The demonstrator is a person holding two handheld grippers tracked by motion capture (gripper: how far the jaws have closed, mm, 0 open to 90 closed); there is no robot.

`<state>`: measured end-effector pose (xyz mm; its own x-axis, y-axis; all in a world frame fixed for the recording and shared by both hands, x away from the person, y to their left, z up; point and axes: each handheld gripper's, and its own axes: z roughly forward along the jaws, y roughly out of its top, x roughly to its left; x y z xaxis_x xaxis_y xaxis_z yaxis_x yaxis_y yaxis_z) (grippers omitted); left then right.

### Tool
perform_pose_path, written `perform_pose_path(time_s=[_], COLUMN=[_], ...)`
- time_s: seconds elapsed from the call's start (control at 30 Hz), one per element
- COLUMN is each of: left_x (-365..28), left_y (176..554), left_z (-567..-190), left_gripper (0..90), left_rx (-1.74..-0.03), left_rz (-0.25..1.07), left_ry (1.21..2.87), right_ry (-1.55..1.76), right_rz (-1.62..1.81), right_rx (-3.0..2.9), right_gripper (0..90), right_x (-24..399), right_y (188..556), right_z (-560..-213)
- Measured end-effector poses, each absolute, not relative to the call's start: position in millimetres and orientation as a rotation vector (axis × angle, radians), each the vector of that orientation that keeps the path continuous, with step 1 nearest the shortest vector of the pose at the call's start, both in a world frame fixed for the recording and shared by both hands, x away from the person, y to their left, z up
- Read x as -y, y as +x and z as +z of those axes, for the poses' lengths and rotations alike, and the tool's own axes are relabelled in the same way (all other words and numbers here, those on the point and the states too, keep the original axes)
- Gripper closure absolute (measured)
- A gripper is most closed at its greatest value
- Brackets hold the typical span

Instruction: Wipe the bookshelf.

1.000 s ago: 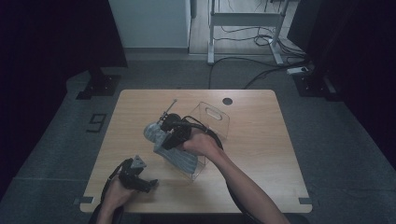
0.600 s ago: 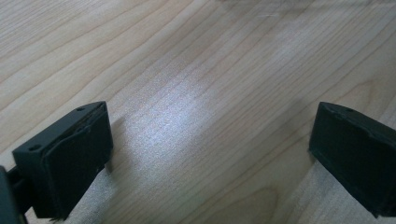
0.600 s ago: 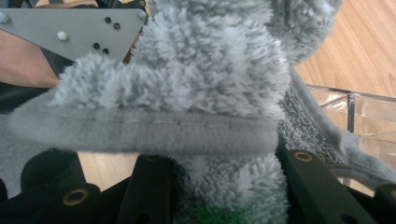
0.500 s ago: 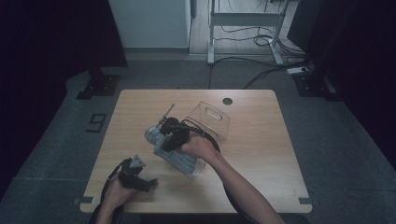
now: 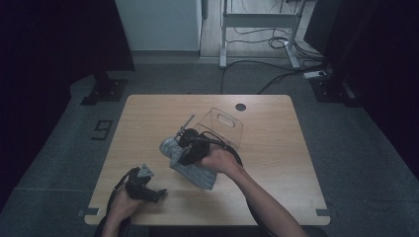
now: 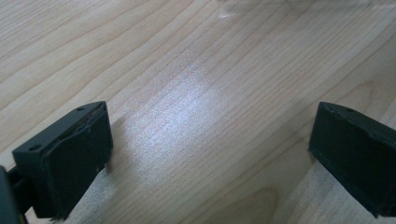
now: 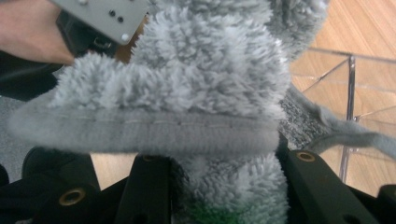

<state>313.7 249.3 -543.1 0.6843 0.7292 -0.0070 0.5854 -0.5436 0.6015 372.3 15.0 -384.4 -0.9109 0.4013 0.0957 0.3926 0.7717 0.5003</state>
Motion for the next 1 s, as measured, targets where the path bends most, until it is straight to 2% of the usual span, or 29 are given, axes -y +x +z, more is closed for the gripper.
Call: perform_pose_path(time_s=[1.0], left_x=[-249], left_y=[314], left_z=[-543], left_gripper=[0.0], left_rx=[-1.027], left_rz=[0.342], left_ry=[2.312], right_ry=[0.655], right_rz=[0.969], right_rx=[-2.906], right_gripper=[62.8], right_x=[48], right_y=[336], right_z=[-406])
